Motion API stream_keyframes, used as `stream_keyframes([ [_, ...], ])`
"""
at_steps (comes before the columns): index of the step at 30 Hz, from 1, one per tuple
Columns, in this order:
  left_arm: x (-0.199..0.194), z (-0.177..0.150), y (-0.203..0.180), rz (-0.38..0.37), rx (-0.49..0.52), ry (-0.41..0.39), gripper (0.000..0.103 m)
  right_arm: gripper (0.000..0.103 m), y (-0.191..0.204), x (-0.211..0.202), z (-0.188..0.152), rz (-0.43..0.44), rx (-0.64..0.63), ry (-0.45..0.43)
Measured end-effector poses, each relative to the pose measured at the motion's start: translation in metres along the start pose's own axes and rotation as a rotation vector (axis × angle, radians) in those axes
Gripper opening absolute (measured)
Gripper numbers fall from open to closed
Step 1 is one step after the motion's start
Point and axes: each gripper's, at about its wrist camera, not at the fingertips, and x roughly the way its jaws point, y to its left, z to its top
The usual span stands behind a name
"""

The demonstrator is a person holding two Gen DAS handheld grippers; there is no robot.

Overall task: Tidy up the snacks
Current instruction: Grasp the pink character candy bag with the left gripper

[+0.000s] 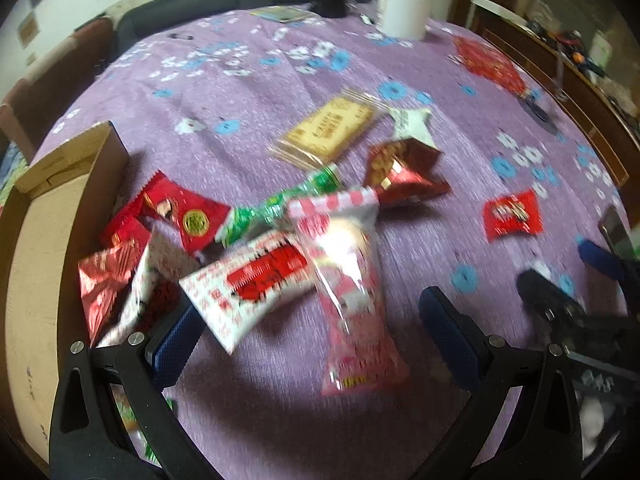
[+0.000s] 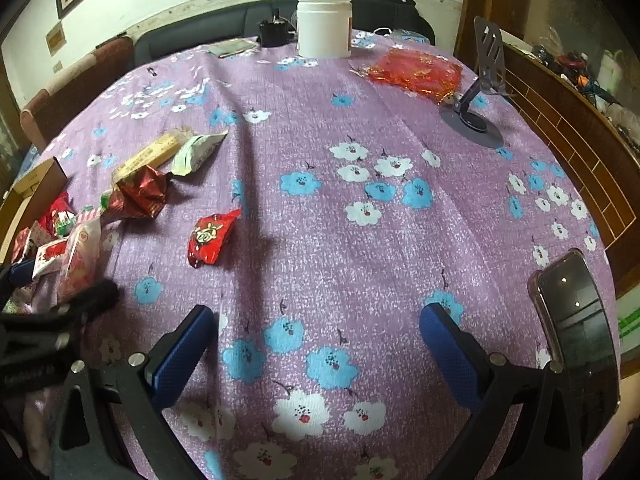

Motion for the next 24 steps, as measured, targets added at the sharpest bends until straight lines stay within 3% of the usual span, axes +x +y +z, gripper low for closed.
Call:
stream_keyframes([
  [1,-0.005,-0.002,0.002,-0.036,-0.012,-0.003,0.099,0.103,-0.001,0.001,0.001,0.002,0.0,0.004],
  [3,-0.02,-0.01,0.01,-0.144,-0.043,-0.004,0.08,0.103,-0.001,0.0,0.0,0.002,-0.002,0.006],
  [5,-0.042,-0.013,0.015,-0.191,-0.057,-0.06,0.08,0.103,0.0,-0.002,-0.004,-0.003,-0.005,0.004],
  [7,-0.077,-0.019,0.022,-0.192,-0.052,-0.184,0.08,0.103,0.0,-0.005,-0.007,0.003,-0.012,0.01],
  [10,-0.121,-0.029,0.041,-0.208,-0.047,-0.329,0.08,0.086,-0.009,-0.018,-0.008,0.039,0.002,0.005],
  [11,-0.132,-0.033,0.051,-0.213,-0.058,-0.354,0.08,0.086,-0.012,-0.026,-0.009,0.052,0.016,-0.022],
  [16,-0.137,-0.043,0.089,-0.206,-0.153,-0.325,0.08,0.086,-0.019,-0.072,-0.002,0.096,-0.001,-0.16],
  [18,-0.131,-0.049,0.094,-0.231,-0.18,-0.306,0.08,0.083,-0.009,-0.074,0.002,0.135,-0.026,-0.162],
  [20,-0.12,-0.052,0.093,-0.265,-0.194,-0.268,0.08,0.073,0.004,-0.068,0.007,0.164,-0.047,-0.149],
  [24,-0.111,-0.061,0.085,-0.278,-0.173,-0.225,0.073,0.071,0.028,-0.041,0.02,0.171,-0.069,-0.106],
])
